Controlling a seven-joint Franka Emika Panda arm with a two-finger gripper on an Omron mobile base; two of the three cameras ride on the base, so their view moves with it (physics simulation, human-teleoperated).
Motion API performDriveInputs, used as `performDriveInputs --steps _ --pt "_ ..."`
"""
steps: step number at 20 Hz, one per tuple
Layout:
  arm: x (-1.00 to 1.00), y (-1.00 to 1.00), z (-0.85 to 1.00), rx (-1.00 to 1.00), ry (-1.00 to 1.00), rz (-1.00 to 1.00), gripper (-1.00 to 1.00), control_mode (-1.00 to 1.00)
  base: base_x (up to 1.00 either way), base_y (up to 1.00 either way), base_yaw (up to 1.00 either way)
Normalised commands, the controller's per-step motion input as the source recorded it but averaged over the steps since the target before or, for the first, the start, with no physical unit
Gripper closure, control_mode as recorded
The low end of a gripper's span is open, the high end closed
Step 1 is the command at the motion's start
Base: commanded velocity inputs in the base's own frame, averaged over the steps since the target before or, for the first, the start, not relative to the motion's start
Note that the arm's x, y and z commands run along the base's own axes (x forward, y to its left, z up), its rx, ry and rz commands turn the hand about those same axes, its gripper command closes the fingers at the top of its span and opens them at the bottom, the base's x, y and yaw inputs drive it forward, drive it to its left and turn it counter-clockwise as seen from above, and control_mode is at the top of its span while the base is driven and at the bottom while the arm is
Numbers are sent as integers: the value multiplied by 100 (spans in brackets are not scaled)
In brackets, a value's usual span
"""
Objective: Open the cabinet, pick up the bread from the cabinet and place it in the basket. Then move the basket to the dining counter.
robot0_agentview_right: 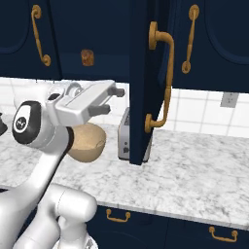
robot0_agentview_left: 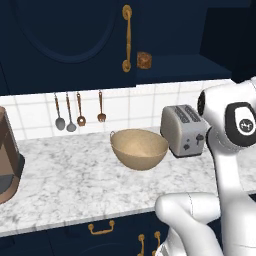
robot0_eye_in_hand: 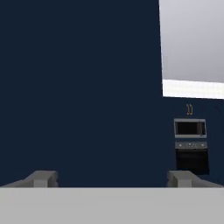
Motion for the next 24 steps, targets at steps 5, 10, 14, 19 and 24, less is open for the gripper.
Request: performDriveInputs --steps 5,10,14,19,24 --pt "-5 99 0 0 1 19 -100 -100 0 0 0" --pt "0 97 0 0 2 39 -100 -100 0 0 0" --pt "0 92 0 5 0 46 -100 -100 0 0 0" --pt "0 94 0 9 -2 43 -100 -100 0 0 0" --pt "14 84 0 16 -1 51 -100 -100 0 0 0"
